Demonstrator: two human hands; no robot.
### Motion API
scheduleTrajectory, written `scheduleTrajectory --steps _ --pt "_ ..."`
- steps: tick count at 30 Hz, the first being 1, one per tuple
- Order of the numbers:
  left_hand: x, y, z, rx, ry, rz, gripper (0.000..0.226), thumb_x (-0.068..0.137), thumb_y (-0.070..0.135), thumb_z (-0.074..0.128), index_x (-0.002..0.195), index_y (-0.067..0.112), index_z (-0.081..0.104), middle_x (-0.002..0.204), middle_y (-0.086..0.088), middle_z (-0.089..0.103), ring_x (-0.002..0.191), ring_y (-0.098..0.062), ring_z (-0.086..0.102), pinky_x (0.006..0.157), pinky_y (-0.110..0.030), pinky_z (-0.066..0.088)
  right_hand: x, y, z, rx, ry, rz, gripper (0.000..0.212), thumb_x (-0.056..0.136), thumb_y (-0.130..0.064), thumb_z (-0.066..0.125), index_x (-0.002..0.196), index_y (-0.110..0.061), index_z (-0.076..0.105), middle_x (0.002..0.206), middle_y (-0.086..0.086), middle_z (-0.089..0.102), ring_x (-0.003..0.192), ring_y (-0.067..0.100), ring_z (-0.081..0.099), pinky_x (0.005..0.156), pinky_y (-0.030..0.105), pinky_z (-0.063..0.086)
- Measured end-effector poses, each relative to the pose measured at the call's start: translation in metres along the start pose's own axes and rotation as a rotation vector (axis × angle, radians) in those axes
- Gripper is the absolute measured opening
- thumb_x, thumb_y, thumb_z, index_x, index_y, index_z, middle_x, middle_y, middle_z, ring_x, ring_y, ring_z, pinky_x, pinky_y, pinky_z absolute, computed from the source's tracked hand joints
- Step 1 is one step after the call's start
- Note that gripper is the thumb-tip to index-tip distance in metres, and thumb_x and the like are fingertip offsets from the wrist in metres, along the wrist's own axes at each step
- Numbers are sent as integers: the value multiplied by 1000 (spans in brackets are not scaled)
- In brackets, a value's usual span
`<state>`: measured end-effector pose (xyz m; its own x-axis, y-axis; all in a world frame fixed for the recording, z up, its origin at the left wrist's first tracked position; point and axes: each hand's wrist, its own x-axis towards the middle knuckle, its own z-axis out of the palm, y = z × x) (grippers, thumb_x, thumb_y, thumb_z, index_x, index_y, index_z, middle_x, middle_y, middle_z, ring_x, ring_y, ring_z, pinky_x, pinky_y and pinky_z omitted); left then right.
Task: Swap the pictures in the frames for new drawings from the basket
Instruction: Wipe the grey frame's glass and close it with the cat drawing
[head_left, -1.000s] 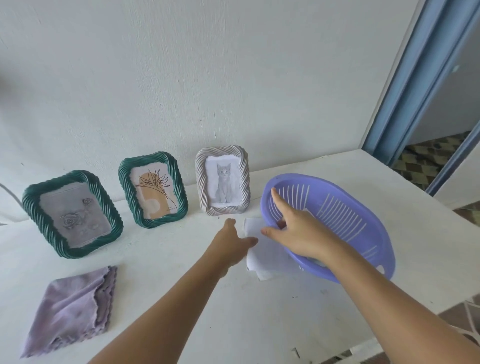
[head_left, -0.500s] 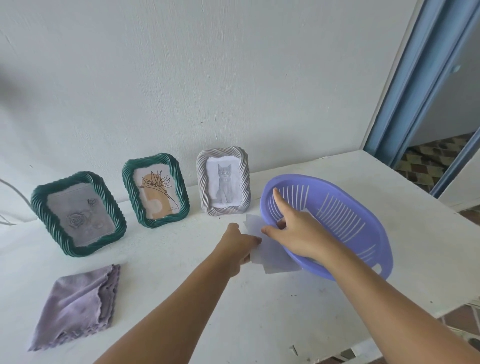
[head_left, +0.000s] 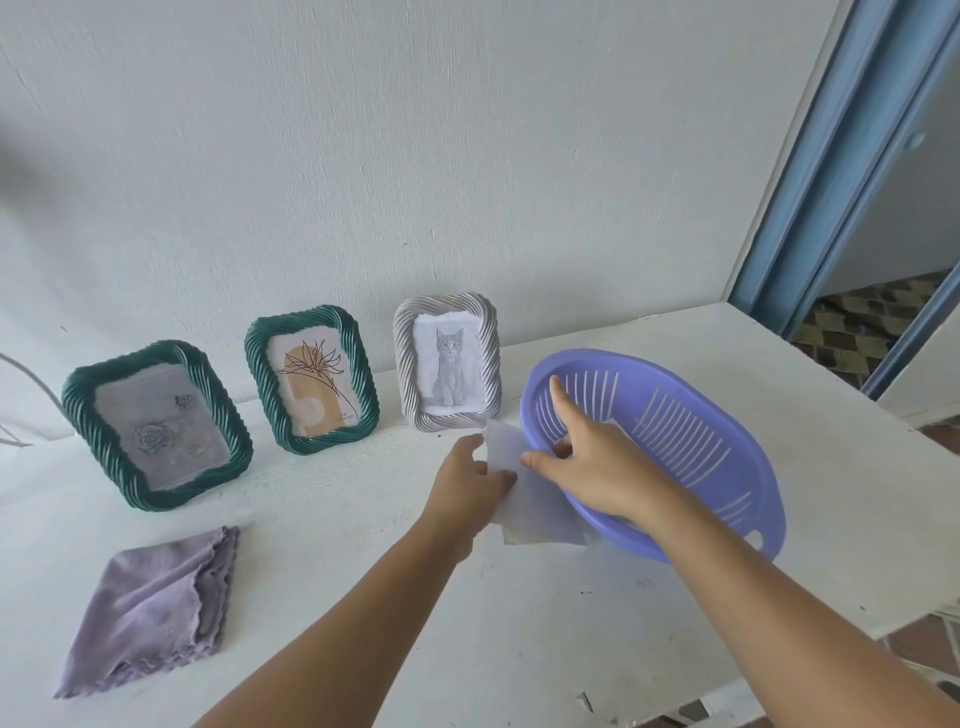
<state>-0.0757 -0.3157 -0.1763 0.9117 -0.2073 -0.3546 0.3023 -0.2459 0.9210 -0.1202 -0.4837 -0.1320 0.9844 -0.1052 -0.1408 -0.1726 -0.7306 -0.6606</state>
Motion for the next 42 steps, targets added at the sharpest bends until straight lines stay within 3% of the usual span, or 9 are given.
scheduleTrajectory --steps 5,8,11,16,23,27,32,38,42 --pt "-14 9 -25 83 104 200 64 93 17 66 149 31 38 99 -3 74 94 -27 71 82 -51 58 -2 -1 0 7 -11 23 94 92 -62 59 157 -47 -8 103 -6 68 96 16 65 90 35 51" --pt "-22 15 -34 156 153 364 71 95 19 64 155 33 28 81 -6 69 77 -22 64 70 -38 54 -1 -7 2 4 93 -6 85 94 -65 50 159 -44 0 126 0 59 119 21 57 97 35 45" --pt "-30 22 -35 226 206 518 75 97 18 61 158 33 19 62 7 53 60 -10 49 57 -19 41 -4 -26 -4 77 226 -125 70 99 -58 46 160 -41 15 111 -8 57 107 14 56 96 35 46" --pt "-42 38 -25 332 202 723 83 99 16 61 161 35 9 84 2 71 79 -19 64 74 -34 50 -14 -55 -16 303 145 -109 70 96 -67 44 156 -53 11 113 -21 63 109 3 55 91 28 35" --pt "-45 43 -9 393 101 833 81 101 19 62 163 25 9 96 37 66 91 14 64 81 -5 45 -5 -41 -17 371 232 -29 81 94 -59 55 158 -46 8 100 -16 70 111 9 61 95 33 43" --pt "-44 40 -3 414 47 852 80 99 17 66 162 21 16 113 35 62 97 24 57 86 0 39 -4 -33 -16 359 292 -7 79 95 -32 56 159 -42 10 114 -10 71 104 12 66 91 35 51" --pt "-42 41 0 446 -51 849 86 95 33 71 161 31 17 128 19 67 108 3 64 98 -19 48 6 -20 -17 411 348 45 80 96 -19 53 159 -41 7 141 -4 58 117 21 62 101 44 51" --pt "-36 45 -9 384 14 822 62 94 43 69 149 37 42 110 16 70 94 -7 65 82 -20 51 12 8 -37 479 393 116 89 97 -19 55 160 -35 -5 120 -3 65 99 17 61 72 29 46" --pt "-17 54 -8 391 172 600 47 98 46 60 141 30 48 97 12 66 78 -4 63 73 -28 49 13 38 -57 418 232 158 90 97 -20 54 158 -43 -9 86 -8 59 72 9 57 61 25 41"
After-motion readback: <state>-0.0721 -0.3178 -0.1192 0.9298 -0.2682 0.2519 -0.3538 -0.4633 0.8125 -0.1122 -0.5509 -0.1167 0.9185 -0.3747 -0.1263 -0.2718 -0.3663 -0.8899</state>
